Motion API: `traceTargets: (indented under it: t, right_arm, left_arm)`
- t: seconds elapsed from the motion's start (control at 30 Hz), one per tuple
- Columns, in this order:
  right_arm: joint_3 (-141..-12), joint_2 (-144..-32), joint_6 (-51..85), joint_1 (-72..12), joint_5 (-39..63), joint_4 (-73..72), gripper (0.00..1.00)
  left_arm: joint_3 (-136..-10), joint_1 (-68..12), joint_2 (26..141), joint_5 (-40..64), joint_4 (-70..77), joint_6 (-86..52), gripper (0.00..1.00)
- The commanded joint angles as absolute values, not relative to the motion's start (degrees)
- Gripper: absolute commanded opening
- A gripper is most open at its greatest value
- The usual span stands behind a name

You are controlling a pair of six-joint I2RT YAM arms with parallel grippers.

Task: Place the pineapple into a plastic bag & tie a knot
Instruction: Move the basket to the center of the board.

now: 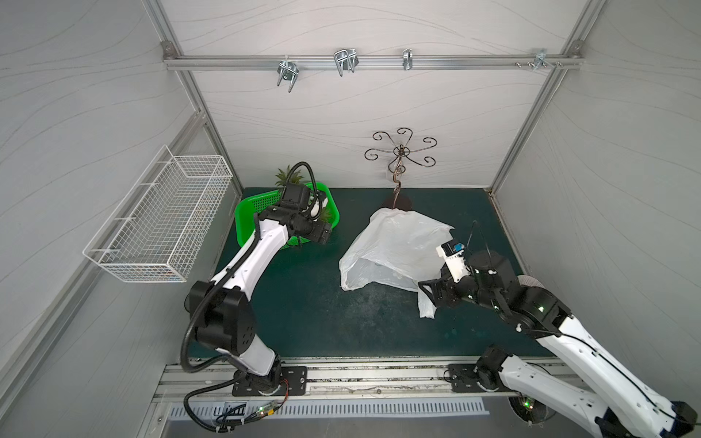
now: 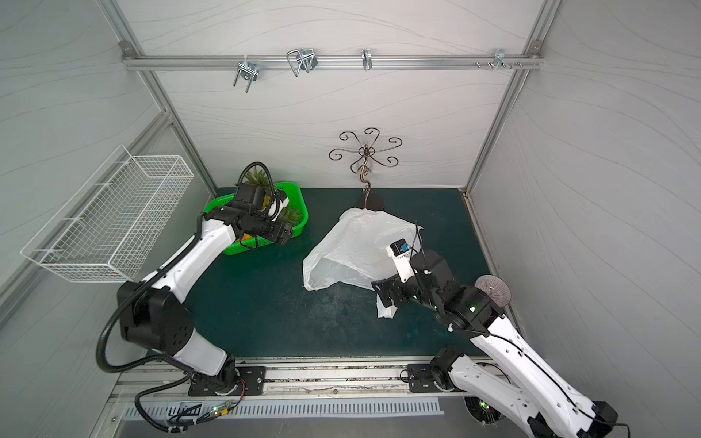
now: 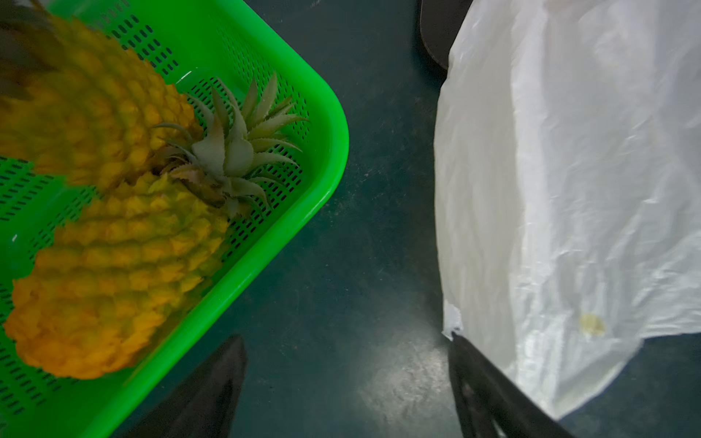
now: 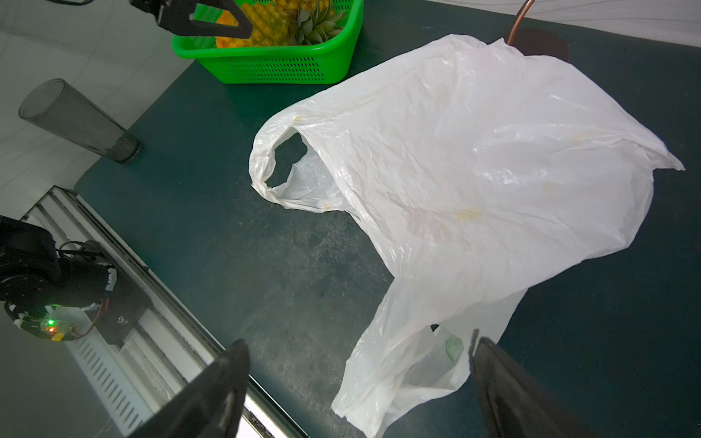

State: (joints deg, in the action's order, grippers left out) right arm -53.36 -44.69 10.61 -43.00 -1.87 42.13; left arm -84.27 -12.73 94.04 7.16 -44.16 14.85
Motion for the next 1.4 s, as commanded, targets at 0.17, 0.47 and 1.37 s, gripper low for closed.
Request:
traceTargets:
  t: [0.17, 0.47, 1.37]
  right_arm:
    - [-54.3, -45.4, 6.6, -42.4, 0.2, 37.5, 0.97]
    - [-50.8, -41.8, 6.7, -41.4, 6.8, 31.5, 0.99]
    - [-46.6, -34.7, 8.2, -40.3, 6.8, 31.4, 0.99]
  left_arm:
    - [-94.6, -11.9, 104.1, 5.7, -53.0, 28.5, 0.92]
    - [-97.7, -10.4, 111.6, 4.5, -51.9, 31.4, 0.92]
    - [-71.9, -10.1, 97.2, 13.8, -57.4, 14.5, 0.49]
